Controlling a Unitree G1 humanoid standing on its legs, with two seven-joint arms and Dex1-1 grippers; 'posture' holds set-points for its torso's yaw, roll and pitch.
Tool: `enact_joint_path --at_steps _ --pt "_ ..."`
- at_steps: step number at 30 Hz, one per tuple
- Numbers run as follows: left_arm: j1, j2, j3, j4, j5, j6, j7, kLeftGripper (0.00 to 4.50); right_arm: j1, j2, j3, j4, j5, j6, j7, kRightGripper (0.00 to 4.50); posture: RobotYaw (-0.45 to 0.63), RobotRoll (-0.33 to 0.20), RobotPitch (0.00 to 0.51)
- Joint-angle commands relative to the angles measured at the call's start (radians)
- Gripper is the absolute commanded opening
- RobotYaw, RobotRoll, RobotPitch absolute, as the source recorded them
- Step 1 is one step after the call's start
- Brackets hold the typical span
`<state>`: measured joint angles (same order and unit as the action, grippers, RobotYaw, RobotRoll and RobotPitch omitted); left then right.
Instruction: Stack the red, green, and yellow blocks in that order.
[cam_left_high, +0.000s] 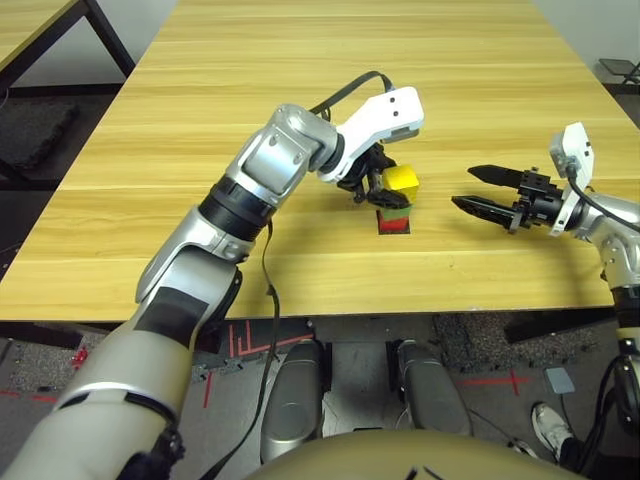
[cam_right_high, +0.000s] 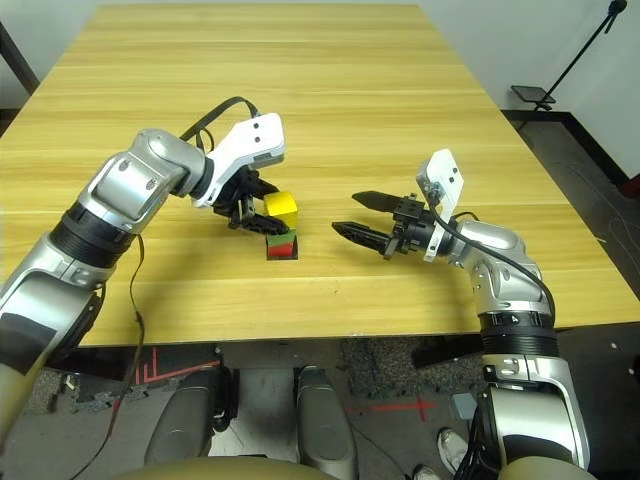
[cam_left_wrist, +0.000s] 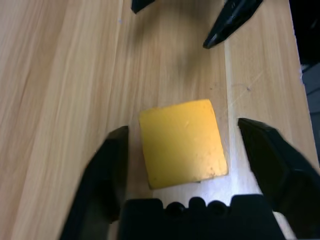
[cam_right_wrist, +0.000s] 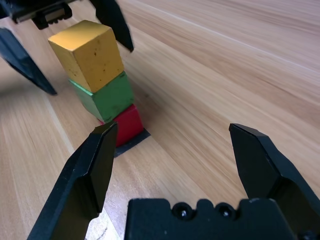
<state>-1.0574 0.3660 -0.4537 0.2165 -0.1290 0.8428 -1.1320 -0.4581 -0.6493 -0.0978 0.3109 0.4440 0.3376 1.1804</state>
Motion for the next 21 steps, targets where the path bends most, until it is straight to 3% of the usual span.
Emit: enact_joint_path --at_steps 1,7,10,15,21 --pt "-0.03 0.008 0.095 -0.067 -0.041 0.059 0.043 4.46 -0.015 -0.017 -0.023 0.029 -0.001 -0.012 0.002 4.5 0.11 -0.066 0.1" --pt "0.019 0.037 0.441 -0.247 -0.148 0.234 0.244 4.46 -0.077 -0.037 -0.081 0.116 0.016 -0.004 -0.023 4.5 0.12 -0.085 0.09" --pt "0.101 0.031 0.642 -0.296 -0.151 0.23 0.41 4.46 -0.119 -0.032 -0.134 0.232 0.001 -0.053 -0.095 4.5 0.14 -0.096 0.087" --pt "0.397 -0.004 0.894 -0.288 -0.086 -0.083 0.692 4.46 -0.221 -0.03 -0.25 0.594 -0.055 -0.313 -0.373 4.5 0.16 -0.098 0.094" --pt "0.653 -0.049 0.903 -0.229 -0.046 -0.387 0.796 4.46 -0.236 -0.068 -0.303 0.86 -0.099 -0.536 -0.497 4.5 0.14 -0.108 0.101"
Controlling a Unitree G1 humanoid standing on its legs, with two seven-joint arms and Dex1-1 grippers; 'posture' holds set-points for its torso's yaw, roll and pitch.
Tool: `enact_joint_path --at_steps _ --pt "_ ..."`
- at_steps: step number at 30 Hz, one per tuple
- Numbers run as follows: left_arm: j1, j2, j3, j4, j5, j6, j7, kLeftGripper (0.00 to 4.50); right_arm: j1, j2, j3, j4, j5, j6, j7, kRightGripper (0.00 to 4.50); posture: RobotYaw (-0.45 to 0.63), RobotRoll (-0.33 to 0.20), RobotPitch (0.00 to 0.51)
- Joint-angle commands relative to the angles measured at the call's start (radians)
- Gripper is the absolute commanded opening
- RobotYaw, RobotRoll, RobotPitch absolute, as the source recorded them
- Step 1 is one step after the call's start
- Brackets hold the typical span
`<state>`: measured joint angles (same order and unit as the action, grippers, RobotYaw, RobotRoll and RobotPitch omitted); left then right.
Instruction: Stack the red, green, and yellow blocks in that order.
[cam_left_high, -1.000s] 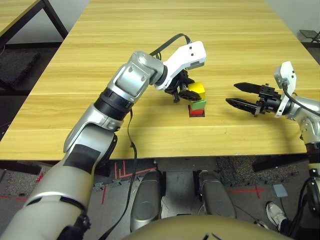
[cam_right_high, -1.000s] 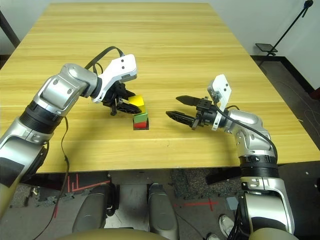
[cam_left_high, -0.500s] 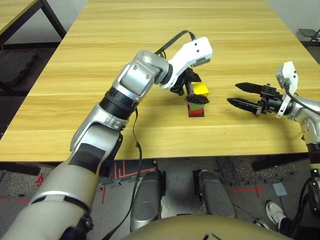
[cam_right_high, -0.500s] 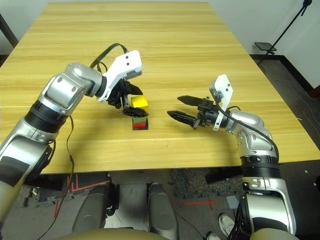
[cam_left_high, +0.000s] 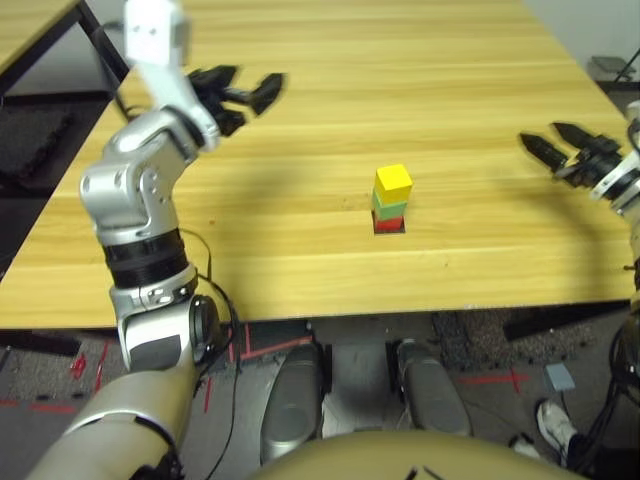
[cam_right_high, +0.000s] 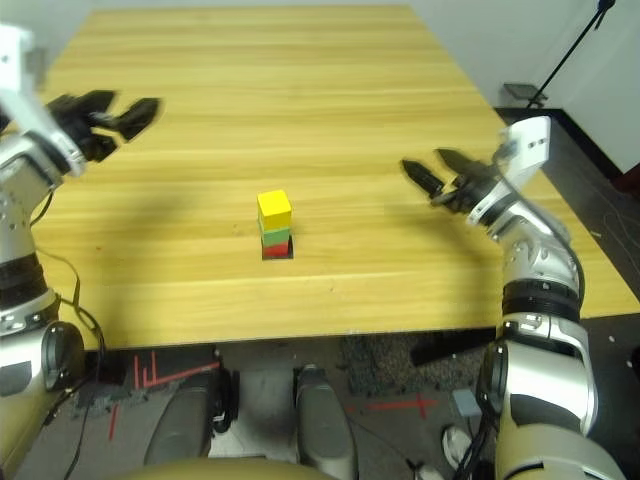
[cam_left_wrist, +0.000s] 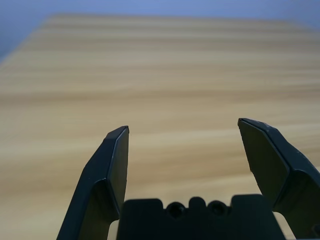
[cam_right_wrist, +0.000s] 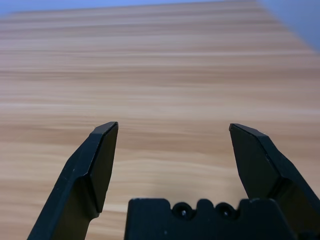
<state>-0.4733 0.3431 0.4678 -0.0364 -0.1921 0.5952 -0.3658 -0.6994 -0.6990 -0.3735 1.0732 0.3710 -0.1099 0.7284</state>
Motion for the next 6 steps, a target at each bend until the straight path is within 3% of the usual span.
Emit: enact_joint_path --at_steps 1,6 --pt "0.091 -0.031 -0.028 0.032 0.02 -0.169 0.037 4.46 0.007 -0.023 -0.029 0.122 -0.03 -0.104 -0.05 4.5 0.14 -0.108 0.099" --pt "0.163 -0.071 -0.049 0.098 0.026 -0.29 0.094 4.46 0.019 -0.033 -0.036 0.19 -0.052 -0.129 -0.098 4.5 0.16 -0.108 0.091"
